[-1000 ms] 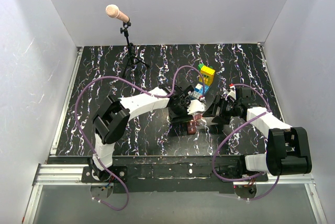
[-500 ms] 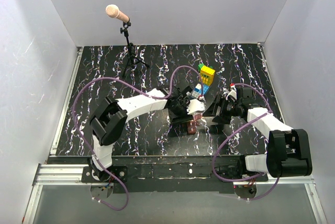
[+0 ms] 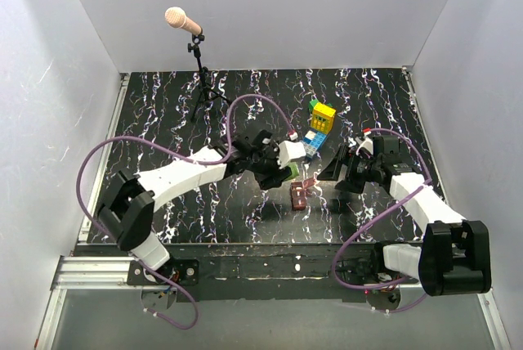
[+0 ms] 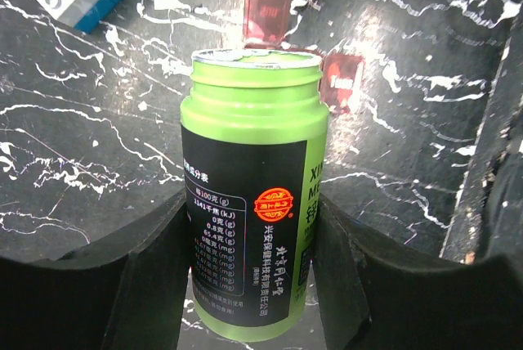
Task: Sort the pills into containers
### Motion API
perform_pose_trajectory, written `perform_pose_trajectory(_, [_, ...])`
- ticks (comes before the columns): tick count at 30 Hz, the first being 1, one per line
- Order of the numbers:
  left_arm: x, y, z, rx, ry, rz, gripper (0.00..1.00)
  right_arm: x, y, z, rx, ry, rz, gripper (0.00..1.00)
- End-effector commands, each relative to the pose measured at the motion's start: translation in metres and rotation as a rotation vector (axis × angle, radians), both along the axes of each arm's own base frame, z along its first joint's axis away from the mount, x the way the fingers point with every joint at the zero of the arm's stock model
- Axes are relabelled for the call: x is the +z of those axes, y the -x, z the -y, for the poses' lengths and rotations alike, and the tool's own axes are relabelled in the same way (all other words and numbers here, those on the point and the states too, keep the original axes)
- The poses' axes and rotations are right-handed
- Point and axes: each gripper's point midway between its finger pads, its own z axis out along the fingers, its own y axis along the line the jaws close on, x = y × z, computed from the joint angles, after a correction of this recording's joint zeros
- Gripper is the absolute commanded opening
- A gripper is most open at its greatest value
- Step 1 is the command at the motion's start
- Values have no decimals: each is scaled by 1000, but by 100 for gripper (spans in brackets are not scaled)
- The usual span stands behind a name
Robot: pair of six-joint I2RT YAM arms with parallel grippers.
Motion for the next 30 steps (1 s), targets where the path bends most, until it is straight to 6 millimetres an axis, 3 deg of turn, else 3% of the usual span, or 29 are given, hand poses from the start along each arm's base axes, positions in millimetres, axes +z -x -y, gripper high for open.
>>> perform_pose_trajectory(1, [52,5,17,-2,233,41,0,18,-9,5,-18,29,40,92])
perform_pose_trajectory(21, [167,44,-8,54,860,83,0,33,-20,26,-84,164,69,93])
perform_pose_trajectory(30, [183,52,-10,32,934,86,0,30,-26,52,-162,310,46,93])
